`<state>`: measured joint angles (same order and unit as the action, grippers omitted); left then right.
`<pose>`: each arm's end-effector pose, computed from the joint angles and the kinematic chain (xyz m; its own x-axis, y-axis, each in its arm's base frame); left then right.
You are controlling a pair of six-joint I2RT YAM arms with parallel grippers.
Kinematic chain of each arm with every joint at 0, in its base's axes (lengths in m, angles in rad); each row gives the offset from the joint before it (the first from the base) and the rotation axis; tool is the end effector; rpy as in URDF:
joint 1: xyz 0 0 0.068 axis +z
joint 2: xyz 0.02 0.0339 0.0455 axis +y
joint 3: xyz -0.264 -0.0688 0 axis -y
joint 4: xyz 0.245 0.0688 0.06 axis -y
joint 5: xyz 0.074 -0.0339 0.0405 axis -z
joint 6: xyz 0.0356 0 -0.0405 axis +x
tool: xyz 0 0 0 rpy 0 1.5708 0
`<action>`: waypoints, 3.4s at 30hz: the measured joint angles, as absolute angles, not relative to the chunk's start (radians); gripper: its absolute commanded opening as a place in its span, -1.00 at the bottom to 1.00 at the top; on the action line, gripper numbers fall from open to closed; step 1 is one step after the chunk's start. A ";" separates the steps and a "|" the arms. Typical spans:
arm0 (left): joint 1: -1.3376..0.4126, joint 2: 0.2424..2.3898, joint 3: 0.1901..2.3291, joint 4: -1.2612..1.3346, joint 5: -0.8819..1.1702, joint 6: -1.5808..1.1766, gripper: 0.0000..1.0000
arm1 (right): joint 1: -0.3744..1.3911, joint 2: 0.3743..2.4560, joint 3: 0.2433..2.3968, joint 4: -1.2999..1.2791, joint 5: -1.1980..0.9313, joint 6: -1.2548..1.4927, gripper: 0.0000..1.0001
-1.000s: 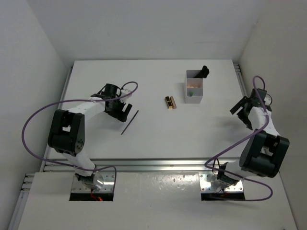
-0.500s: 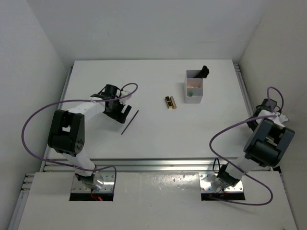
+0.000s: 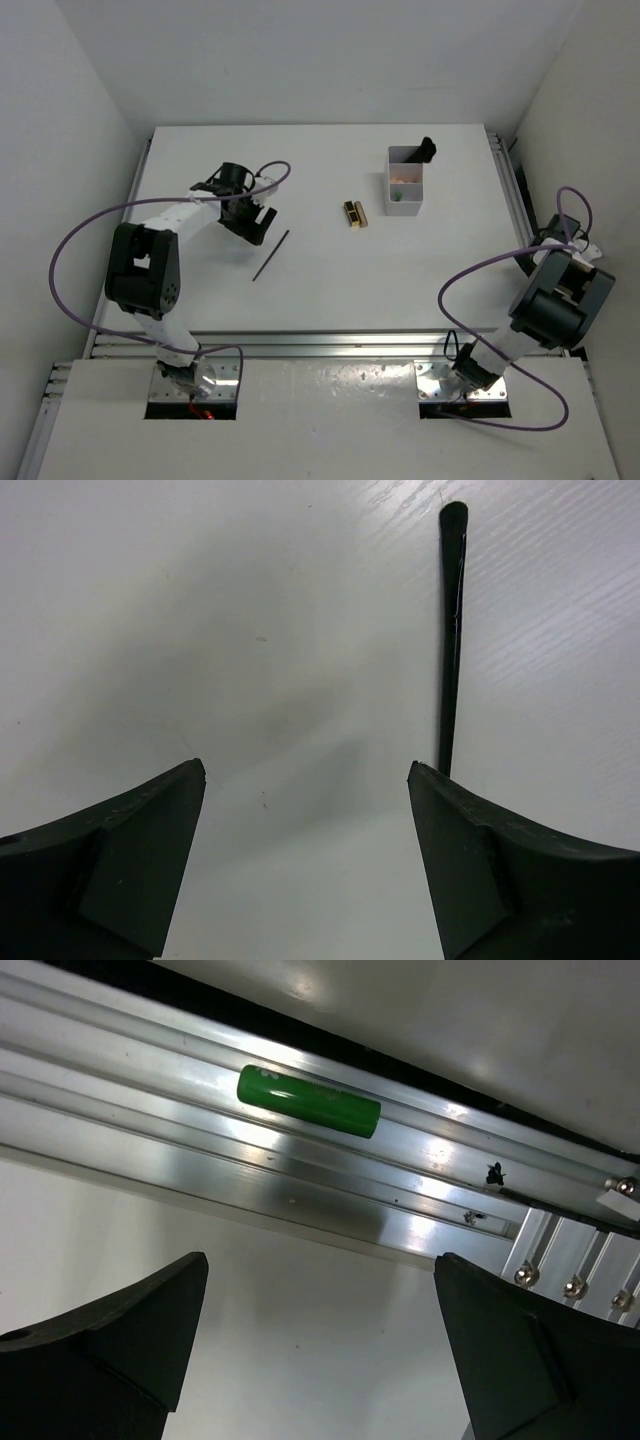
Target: Organize the makeup
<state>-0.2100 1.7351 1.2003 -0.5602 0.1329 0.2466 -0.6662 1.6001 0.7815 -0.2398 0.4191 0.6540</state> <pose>0.3458 -0.0785 0.2036 -0.7782 0.4133 -0.4729 0.4702 0.8826 -0.0024 0.2200 -0.1913 0.1466 -0.1050 0.7894 -0.6049 0.9894 0.1444 0.0168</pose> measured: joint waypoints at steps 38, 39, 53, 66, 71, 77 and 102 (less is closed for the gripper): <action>-0.210 1.726 1.188 -0.591 0.157 0.281 0.77 | -0.824 1.703 0.923 -0.256 0.129 0.399 0.98; -0.210 1.725 1.188 -0.591 0.157 0.284 0.77 | -0.828 1.717 0.928 -0.254 0.120 0.392 0.98; -0.210 1.603 1.161 -0.647 0.126 0.379 0.77 | -0.872 1.802 0.937 -0.189 0.061 0.421 0.98; -0.210 1.599 1.161 -0.674 0.123 0.435 0.77 | -0.918 1.869 0.935 -0.133 0.079 0.540 0.95; -0.210 1.599 1.164 -0.688 0.123 0.438 0.77 | -0.923 1.883 0.938 -0.117 0.075 0.555 0.95; -0.210 1.599 1.170 -0.699 0.123 0.437 0.77 | -0.929 1.925 0.953 -0.103 0.076 0.567 0.95; -0.210 1.600 1.203 -0.714 0.122 0.438 0.77 | -0.932 1.965 0.993 -0.146 0.076 0.609 0.77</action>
<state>-0.2100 1.6001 1.2034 -0.7136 0.1223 0.4377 -0.9318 1.9652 0.9928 -0.1463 0.0761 0.6086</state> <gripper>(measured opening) 0.885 0.899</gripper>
